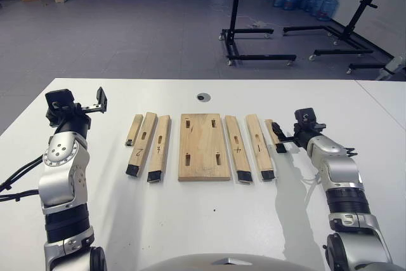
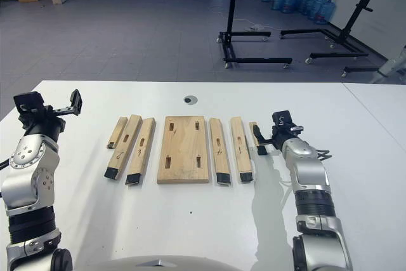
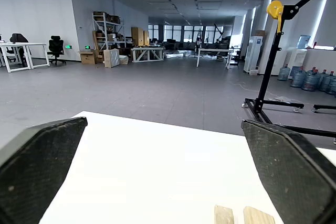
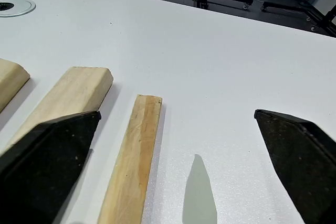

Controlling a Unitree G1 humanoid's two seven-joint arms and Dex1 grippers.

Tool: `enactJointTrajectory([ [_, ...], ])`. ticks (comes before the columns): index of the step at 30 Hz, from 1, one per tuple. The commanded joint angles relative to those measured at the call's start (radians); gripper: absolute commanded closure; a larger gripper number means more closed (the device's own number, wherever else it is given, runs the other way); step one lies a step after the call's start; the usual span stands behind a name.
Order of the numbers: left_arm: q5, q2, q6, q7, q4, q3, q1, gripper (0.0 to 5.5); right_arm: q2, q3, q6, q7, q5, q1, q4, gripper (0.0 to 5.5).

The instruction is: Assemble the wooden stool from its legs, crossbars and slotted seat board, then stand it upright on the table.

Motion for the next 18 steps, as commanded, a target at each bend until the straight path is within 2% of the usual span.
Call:
enactJointTrajectory([
  [1,0.001,0.002,-0.005,-0.001,0.007,-0.009,-0.015,0.11,0.007,0.019,0.029,0.009,-0.009,0.002,0.005,0.10],
  [14,0.004,0.001,-0.010,0.002,0.005,-0.024,-0.017,0.11,0.009,0.008,0.032,0.001,0.005,-0.005,-0.033,0.10],
  [18,-0.002,-0.011,-0.006,0.005,0.000,-0.031,-0.009,0.11,0.041,-0.057,-0.015,0.012,0.085,-0.033,-0.124,0.10],
])
